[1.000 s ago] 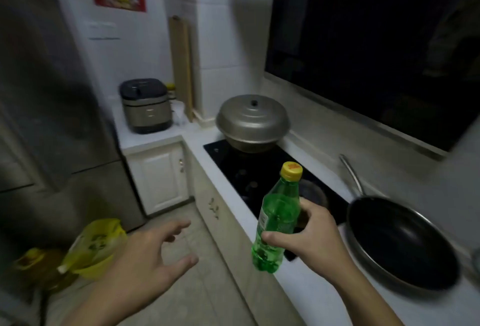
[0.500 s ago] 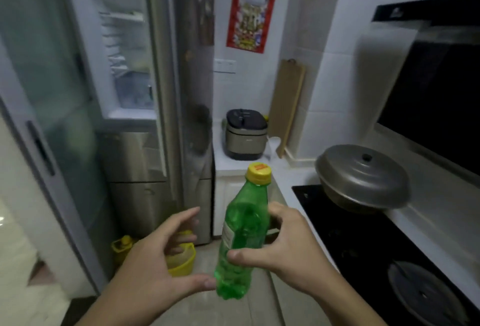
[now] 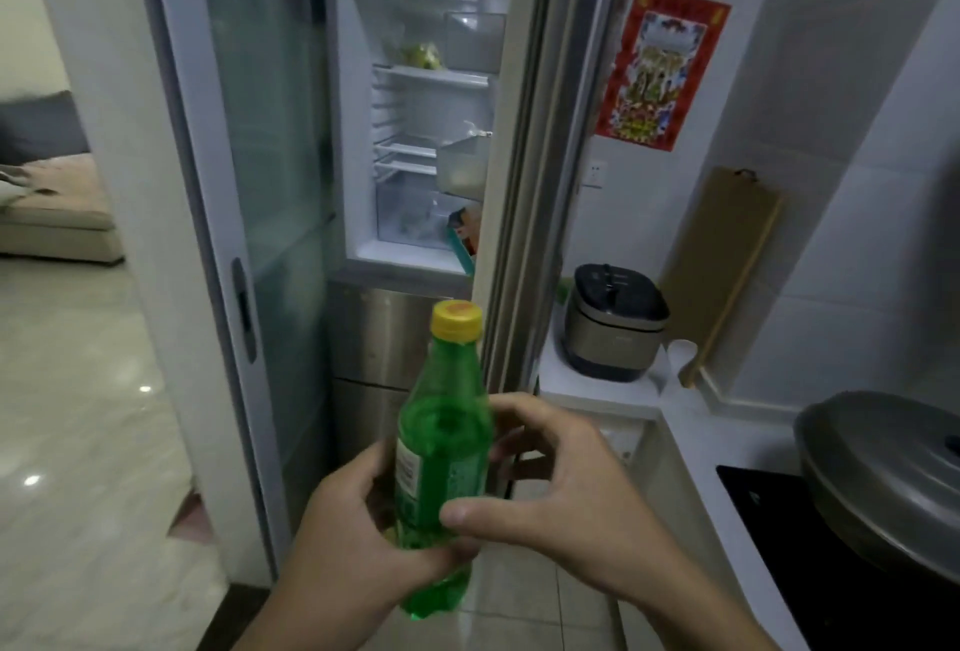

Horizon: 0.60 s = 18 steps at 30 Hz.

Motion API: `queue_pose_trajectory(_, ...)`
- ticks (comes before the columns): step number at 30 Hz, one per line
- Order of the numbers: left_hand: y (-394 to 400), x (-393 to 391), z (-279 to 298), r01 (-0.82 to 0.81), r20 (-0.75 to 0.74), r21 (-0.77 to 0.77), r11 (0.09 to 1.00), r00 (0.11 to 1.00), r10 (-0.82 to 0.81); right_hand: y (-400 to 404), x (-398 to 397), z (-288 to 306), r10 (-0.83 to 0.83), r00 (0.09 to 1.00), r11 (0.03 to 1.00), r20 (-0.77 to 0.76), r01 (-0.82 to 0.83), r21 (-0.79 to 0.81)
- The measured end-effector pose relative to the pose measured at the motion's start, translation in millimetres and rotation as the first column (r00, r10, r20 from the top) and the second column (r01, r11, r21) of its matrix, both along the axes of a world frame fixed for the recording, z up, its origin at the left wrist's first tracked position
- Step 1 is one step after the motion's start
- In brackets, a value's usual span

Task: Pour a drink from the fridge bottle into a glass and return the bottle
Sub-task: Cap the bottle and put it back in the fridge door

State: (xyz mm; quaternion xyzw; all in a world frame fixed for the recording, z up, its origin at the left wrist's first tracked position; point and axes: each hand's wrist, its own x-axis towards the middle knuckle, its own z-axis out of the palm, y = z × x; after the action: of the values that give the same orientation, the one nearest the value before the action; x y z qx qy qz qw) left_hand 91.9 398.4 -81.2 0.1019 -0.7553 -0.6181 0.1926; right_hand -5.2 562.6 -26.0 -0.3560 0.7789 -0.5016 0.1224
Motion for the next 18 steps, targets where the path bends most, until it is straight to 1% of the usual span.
queue_pose_trajectory(2, -13, -6, 6, -0.060, -0.012, -0.010, 0.998, 0.998, 0.060, 2, -16, 1, -0.003, 1.000, 0.999, 0.005, 0.003, -0.035)
queue_pose_trajectory(5, -35, -19, 19, -0.172, -0.055, -0.080, 0.982, 0.984, 0.168, 7, -42, 0, -0.030, 0.999, 0.995, 0.024, 0.032, -0.092)
queue_pose_trajectory(7, -46, -30, 25, -0.231, -0.086, -0.134, 0.964, 0.972, 0.220, 7, -59, -6, -0.073, 0.996, 0.988, 0.044, 0.078, -0.134)
queue_pose_trajectory(10, -61, -51, 38, -0.302, -0.131, -0.158, 0.940, 0.950, 0.283, 3, -83, -11, -0.140, 0.984, 0.967, 0.115, 0.161, -0.199)
queue_pose_trajectory(14, -81, -92, 49, -0.331, -0.176, -0.144, 0.932, 0.936, 0.305, -4, -109, -12, -0.142, 0.981, 0.956, 0.134, 0.171, -0.239)
queue_pose_trajectory(18, -100, -139, 50, -0.302, -0.170, -0.109, 0.947, 0.944, 0.282, -11, -125, -17, -0.212, 0.974, 0.945, 0.076, 0.224, -0.239)
